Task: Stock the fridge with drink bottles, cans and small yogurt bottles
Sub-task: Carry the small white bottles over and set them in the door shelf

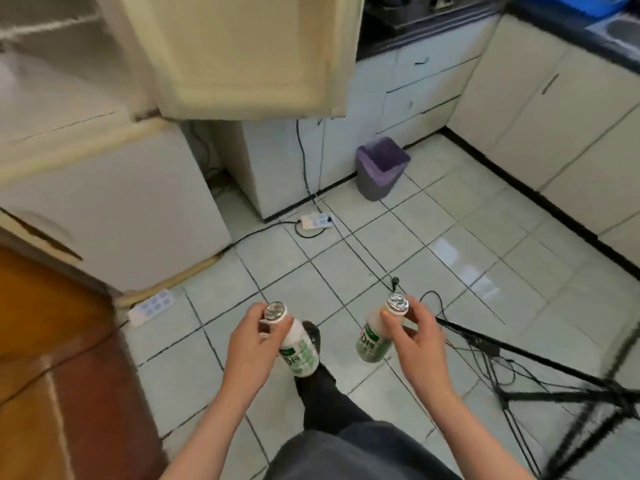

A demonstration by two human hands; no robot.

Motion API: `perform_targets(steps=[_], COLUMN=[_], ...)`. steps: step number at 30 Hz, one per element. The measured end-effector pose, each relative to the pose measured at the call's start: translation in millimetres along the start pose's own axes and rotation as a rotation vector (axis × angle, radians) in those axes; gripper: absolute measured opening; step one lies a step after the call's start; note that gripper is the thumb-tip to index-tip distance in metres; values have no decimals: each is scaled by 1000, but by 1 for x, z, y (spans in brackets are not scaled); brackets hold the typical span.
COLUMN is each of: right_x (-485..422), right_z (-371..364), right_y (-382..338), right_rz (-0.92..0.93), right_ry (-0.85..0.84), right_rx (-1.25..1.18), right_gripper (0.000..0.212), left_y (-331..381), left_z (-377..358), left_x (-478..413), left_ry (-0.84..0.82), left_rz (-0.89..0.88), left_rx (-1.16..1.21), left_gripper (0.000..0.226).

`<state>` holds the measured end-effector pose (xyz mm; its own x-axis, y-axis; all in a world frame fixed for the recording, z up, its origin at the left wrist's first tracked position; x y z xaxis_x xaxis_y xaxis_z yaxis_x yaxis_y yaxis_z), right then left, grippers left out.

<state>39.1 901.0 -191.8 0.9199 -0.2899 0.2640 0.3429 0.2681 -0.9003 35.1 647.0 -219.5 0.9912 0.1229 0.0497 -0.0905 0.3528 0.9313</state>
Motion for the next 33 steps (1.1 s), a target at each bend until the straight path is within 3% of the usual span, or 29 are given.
perform_targets(steps=[5,15,21,25,29,33], right_x=[-106,-247,-296,-324,-355,-387], right_z=[-91,-199,-221,-222,-224,-237], right_y=[-62,-213,-284,-326,-347,-343], right_rz=[81,289,368,430,430,332], right_ry=[-178,-294,-159,-54,68,124], right_rx=[19,-58,-148,-177,-175,-171], right_gripper=[24,26,26,26,25,28], left_y=[-7,25,81,113,135,130], left_z=[69,143,165,176,175,161], left_x=[-89,-243,-326,-389,-458,-515], left_ry=[206,408,413,415,314,165], left_rz=[39,-31,-231,-366,-472,-499], left_rx=[-36,-73,5,144,69,-88], left_gripper=[15,21,13,30,34,21])
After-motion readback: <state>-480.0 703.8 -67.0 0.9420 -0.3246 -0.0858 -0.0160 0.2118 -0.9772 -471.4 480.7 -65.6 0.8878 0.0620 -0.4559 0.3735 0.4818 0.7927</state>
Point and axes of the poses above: each hand's wrist, its own x-axis away from the middle knuckle, its own z-axis out of the back of the hand, y = z × x, the point moved 6 cm from there along -x, towards the middle knuckle, and after that the axes turned 10 degrees about -z, right-handed, at the moved point
